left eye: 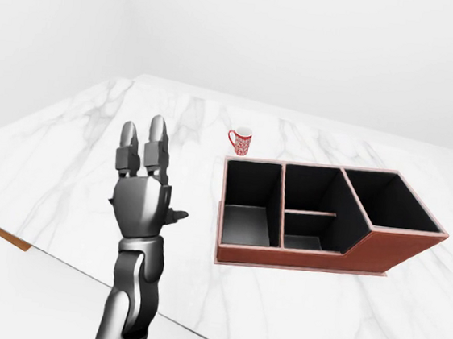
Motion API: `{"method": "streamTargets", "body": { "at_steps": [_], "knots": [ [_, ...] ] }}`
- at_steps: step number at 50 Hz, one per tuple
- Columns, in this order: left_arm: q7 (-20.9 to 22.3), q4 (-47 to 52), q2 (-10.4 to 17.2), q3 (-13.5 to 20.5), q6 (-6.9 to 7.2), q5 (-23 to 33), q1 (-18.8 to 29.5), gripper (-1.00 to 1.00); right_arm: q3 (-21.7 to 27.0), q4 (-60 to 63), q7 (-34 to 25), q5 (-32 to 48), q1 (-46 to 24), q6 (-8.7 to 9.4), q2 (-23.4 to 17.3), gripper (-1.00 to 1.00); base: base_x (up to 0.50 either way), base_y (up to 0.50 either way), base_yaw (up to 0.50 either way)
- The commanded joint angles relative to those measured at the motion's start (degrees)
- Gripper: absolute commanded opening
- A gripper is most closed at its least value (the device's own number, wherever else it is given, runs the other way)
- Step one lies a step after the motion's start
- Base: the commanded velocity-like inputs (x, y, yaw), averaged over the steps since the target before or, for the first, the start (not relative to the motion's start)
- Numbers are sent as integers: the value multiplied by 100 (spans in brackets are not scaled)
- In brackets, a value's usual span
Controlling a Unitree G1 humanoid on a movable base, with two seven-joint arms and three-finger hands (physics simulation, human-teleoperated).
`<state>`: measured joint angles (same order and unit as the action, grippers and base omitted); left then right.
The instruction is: Pick up the book and place it in the left compartment of the caddy.
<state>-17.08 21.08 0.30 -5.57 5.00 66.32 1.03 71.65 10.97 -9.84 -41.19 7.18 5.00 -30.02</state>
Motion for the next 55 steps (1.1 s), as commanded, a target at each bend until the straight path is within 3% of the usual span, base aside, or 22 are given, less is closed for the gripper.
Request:
{"method": "streamTargets", "body": {
  "at_steps": [1,17,23,26,55],
  "knots": [
    [-215,-21,27,-270,0,1979,39,100,-10,20,-31,35,0,0,25,100,0,0,0],
    [-495,-458,119,-34,0,2179,21,100,-4,45,-28,-2,8,0,43,100,0,0,0],
    [-391,-256,121,154,0,1831,52,100,-24,94,-15,123,10,0,59,100,0,0,0],
    [35,82,-12,236,0,1440,165,100,-39,154,-52,175,19,0,96,100,0,0,0],
    [42,103,43,184,0,1388,174,100,-27,162,-69,201,1,0,104,100,0,0,0]
  ]
}}
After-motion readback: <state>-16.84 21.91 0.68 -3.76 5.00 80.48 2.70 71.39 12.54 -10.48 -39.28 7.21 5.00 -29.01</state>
